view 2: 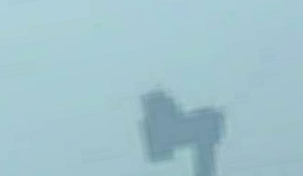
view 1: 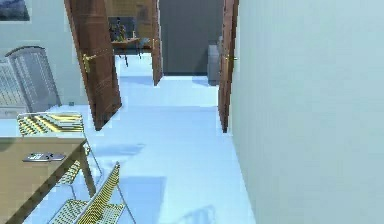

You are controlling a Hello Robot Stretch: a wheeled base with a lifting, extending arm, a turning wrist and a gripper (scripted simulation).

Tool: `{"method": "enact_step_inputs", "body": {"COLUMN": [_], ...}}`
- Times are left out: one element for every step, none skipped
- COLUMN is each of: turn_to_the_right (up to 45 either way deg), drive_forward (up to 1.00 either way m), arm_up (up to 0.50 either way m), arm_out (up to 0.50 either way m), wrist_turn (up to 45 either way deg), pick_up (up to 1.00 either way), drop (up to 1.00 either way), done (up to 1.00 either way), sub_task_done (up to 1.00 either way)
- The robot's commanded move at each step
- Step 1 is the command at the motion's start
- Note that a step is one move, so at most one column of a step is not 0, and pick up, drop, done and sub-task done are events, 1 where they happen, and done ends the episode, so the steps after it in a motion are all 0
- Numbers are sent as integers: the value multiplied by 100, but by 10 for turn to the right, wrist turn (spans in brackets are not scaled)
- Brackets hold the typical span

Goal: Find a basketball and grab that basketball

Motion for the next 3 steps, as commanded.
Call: {"method": "enact_step_inputs", "body": {"turn_to_the_right": [0,120,30], "drive_forward": [100,0,0], "arm_up": [0,0,0], "arm_out": [0,0,0], "wrist_turn": [0,0,0], "pick_up": [0,0,0], "drop": [0,0,0], "done": [0,0,0], "sub_task_done": [0,0,0]}}
